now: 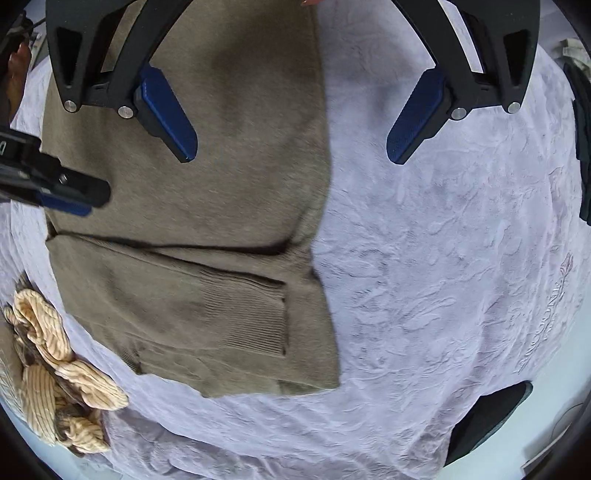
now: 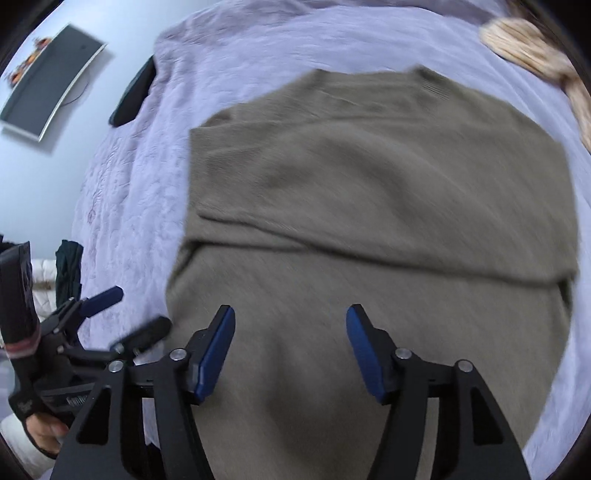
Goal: Fold small clothes
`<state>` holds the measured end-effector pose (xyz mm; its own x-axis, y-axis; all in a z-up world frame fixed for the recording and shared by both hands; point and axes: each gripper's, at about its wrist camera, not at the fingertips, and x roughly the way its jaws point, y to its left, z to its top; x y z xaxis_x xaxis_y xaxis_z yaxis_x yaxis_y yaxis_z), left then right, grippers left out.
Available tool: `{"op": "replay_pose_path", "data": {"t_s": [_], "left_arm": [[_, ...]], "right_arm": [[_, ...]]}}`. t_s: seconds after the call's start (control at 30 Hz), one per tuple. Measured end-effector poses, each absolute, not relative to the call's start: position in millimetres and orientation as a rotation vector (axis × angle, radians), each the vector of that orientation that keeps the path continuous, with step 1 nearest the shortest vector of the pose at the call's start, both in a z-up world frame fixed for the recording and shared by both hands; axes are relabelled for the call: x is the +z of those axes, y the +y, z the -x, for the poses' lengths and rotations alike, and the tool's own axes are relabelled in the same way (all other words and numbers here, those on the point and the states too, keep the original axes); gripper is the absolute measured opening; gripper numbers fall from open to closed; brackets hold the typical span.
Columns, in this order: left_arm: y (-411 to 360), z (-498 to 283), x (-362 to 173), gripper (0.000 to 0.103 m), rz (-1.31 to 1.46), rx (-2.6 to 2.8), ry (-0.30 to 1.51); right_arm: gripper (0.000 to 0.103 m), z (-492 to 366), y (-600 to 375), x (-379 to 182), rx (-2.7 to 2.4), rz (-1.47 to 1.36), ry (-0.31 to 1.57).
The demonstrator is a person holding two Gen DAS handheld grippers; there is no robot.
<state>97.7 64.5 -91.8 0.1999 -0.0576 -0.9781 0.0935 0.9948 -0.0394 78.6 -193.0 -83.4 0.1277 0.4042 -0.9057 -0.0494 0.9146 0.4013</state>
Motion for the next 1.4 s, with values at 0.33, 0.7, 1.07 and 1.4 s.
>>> {"op": "replay_pose_path", "data": {"t_s": [0.33,0.7,1.07,1.4], "left_arm": [[6.2,-64.6,-79.6,0.103,-0.094,-0.085,1.437],[-20.4,-25.8,-67.4,0.103,-0.044,0.005,1.476],[8.4,7.0,-62.3,0.103,0.066,-0.036,1.507],[57.6,33.5,-91.5,0.103,0.118,-0.151,1.54]], "right_arm": [[0.079,5.4,-280.1,-84.1,0.12,-0.376,1.494],[0.079,44.0,-304.0,-88.5,0.149,-0.383,1.556],[0.079,64.2,-307.1,-86.6,0.142,-0.376,1.563],[0.079,106.8,-303.6,-97.0,0.054,-0.458,1.563]]}}
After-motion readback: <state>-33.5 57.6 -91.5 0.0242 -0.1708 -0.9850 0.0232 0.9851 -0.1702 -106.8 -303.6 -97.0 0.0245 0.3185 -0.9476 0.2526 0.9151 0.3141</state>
